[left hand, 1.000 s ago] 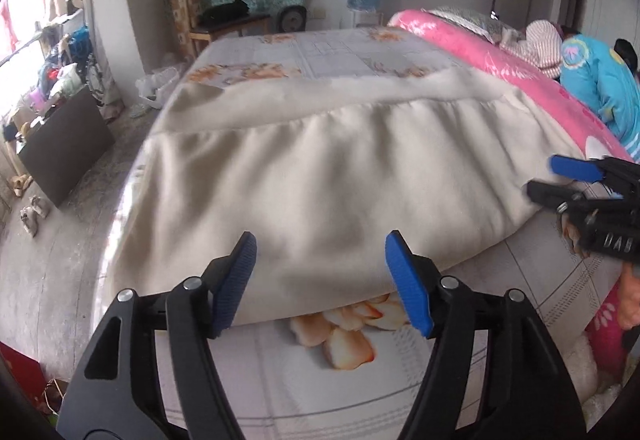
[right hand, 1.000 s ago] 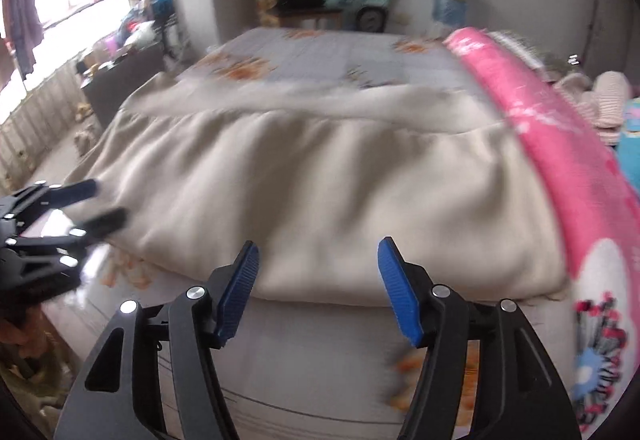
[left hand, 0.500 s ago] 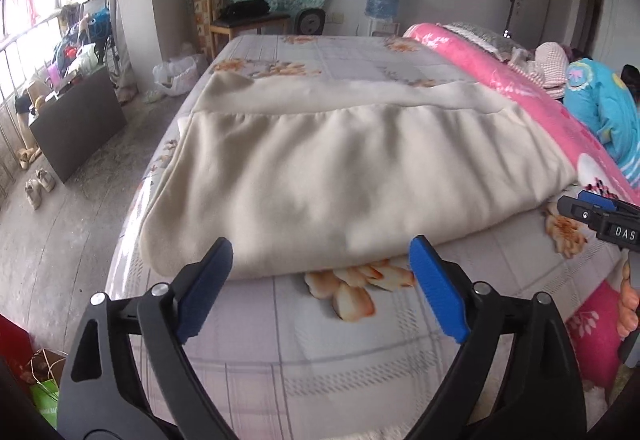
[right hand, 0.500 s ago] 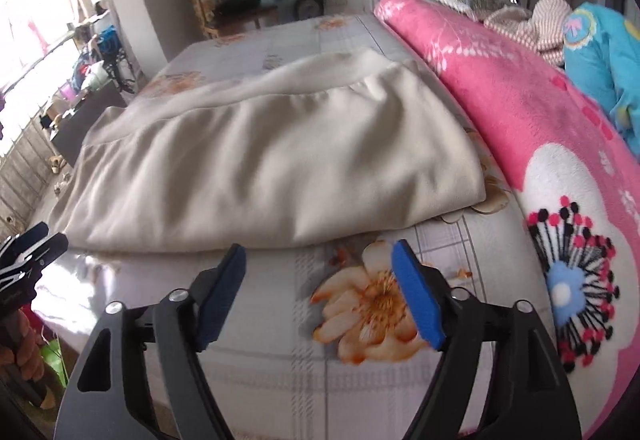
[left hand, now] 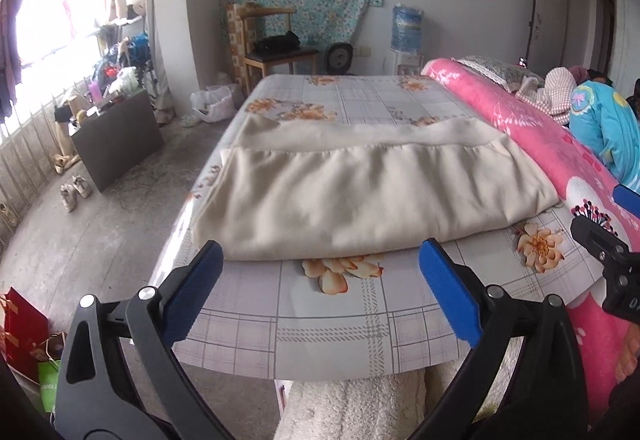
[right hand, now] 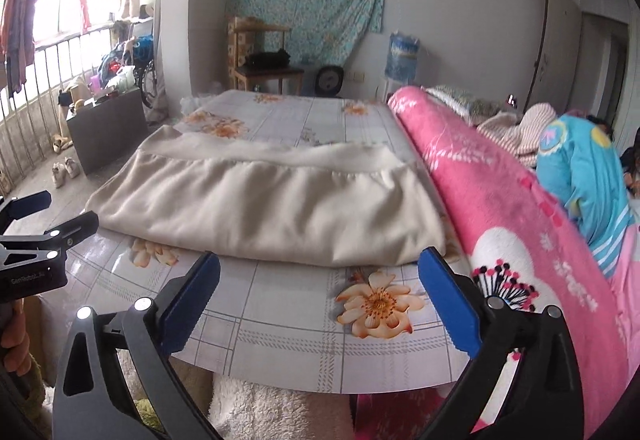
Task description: Fold large clothes
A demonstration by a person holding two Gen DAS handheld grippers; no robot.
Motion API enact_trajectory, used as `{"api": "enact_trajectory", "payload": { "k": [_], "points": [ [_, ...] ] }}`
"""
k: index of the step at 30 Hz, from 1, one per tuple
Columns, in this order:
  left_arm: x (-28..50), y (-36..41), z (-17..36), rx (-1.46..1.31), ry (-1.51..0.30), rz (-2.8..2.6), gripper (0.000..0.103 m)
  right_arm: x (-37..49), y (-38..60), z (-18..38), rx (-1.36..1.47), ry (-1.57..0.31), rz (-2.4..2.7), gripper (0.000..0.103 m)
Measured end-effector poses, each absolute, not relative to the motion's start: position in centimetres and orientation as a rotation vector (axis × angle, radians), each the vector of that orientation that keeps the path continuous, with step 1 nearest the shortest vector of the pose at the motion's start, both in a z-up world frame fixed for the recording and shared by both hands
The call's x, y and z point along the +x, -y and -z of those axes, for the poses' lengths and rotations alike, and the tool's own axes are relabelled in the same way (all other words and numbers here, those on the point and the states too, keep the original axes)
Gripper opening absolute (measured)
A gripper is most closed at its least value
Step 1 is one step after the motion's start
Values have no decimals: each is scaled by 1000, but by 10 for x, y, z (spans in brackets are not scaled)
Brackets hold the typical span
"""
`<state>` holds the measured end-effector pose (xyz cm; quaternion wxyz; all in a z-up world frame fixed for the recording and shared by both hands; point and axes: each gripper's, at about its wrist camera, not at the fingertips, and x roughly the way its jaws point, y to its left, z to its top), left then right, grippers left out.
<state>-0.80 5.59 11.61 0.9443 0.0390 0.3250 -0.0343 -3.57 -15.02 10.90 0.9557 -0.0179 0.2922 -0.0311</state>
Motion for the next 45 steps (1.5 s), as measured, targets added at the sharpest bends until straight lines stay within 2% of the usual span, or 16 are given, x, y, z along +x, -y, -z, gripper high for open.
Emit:
{"api": "enact_trajectory", "payload": {
  "k": [4,8,22,45],
  "points": [
    [-13,-52,-123,94,-637,34,95,-46,145,-114,-22,-565,59,97],
    [-9,-44,-115,101,-692,28,95,-48,149,-108,25,-588,34,97],
    [14,-28,-71,65,-918,2,95,-10,161,-55,113,-878,26,97],
    [26,-35,-61,34,-979,-3,95,3,156,-46,112,-929,26,97]
  ]
}}
